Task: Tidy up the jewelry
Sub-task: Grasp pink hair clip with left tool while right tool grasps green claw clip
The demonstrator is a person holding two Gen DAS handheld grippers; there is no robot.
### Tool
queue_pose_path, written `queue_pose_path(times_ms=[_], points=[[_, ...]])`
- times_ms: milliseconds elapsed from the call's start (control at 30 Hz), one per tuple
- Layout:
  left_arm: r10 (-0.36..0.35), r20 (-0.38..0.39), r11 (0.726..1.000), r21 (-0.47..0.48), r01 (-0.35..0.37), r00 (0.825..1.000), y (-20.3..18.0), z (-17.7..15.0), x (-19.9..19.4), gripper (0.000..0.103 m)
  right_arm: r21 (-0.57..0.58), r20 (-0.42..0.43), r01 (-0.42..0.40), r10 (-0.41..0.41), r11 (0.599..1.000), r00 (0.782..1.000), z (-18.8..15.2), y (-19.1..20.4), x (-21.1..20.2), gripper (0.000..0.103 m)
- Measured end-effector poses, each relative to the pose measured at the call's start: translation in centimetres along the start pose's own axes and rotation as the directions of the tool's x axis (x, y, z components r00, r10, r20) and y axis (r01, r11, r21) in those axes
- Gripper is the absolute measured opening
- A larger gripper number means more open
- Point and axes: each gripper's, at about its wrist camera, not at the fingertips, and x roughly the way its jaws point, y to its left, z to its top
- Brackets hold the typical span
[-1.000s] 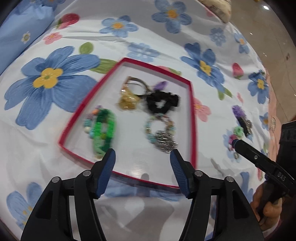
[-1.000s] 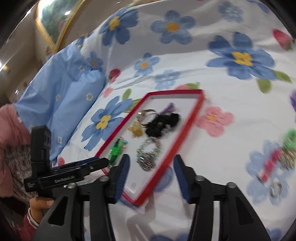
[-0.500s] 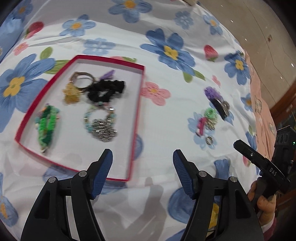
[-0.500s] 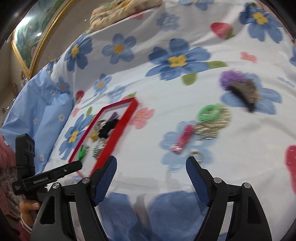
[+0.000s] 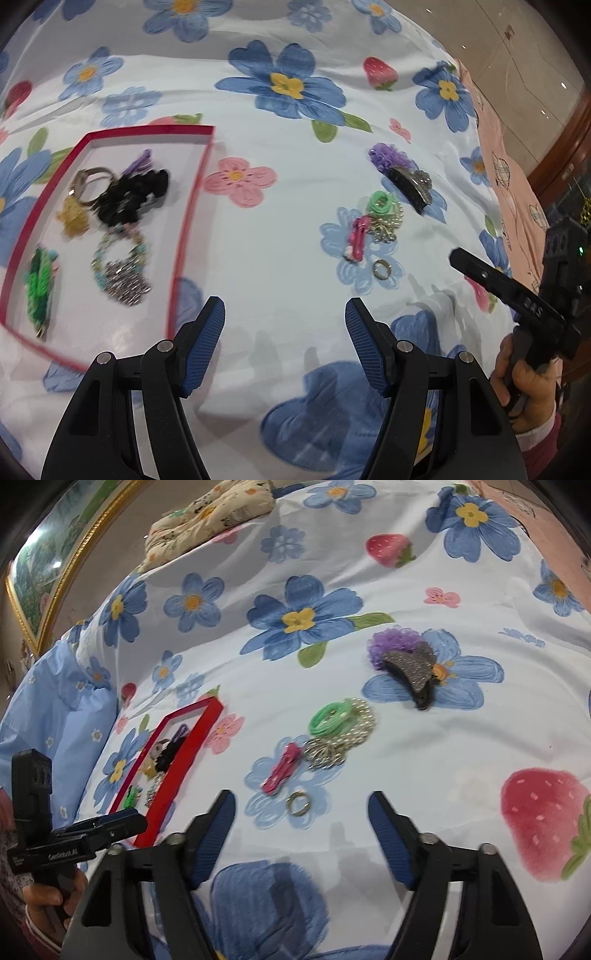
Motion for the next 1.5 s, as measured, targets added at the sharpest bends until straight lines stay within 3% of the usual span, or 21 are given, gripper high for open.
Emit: queue_pose_path(times_ms=[233,733,867,933,967,1000,1200,1500], points=[[-0.031,-0.03,0.998,0.06,0.033,0.999,-2.7,2.0,3.4,0.067,0.041,-0.023,-0.028,0.029,0.999,0.999,2.3,-1.9,2.2,0.043],[-0.049,-0.115,0.991,0.121,0.063,0.992,-6.0,4.4,10.8,0.067,0.108,-0.091,-0.073,0.083,0.991,0.992,5.8,-3.7,7.9,0.032],[-0.034,-0.118,0.99,0.135,0.049,0.992,-6.1,4.7,11.8,0.053,0.118,-0.107,-0.069,0.082,0.991,0.991,6.0,-3.9,9.2,0.028],[-0.021,-0.116,0.987,0.154,0.039,0.993,-6.2,4.8,12.0,0.04,0.12,-0.114,-0.062,0.076,0.991,0.991,5.9,-4.0,9.7,0.02],[-0.017,-0.117,0.986,0.165,0.036,0.993,-6.2,4.8,12.1,0.026,0.119,-0.117,-0.057,0.071,0.991,0.991,5.9,-4.1,9.9,0.018],[-0.024,-0.12,0.985,0.168,0.044,0.993,-6.0,4.8,12.0,0.02,0.123,-0.117,-0.053,0.068,0.991,0.991,5.7,-4.2,10.1,0.015],[-0.056,-0.115,0.982,0.174,0.076,0.992,-5.8,4.4,11.4,0.018,0.135,-0.084,-0.068,0.08,0.988,0.993,5.5,-4.3,9.4,0.009],[-0.085,-0.078,0.988,0.12,0.094,0.993,-4.0,3.2,8.4,0.018,0.108,-0.053,-0.107,0.114,0.988,0.992,4.6,-2.9,6.4,0.008]])
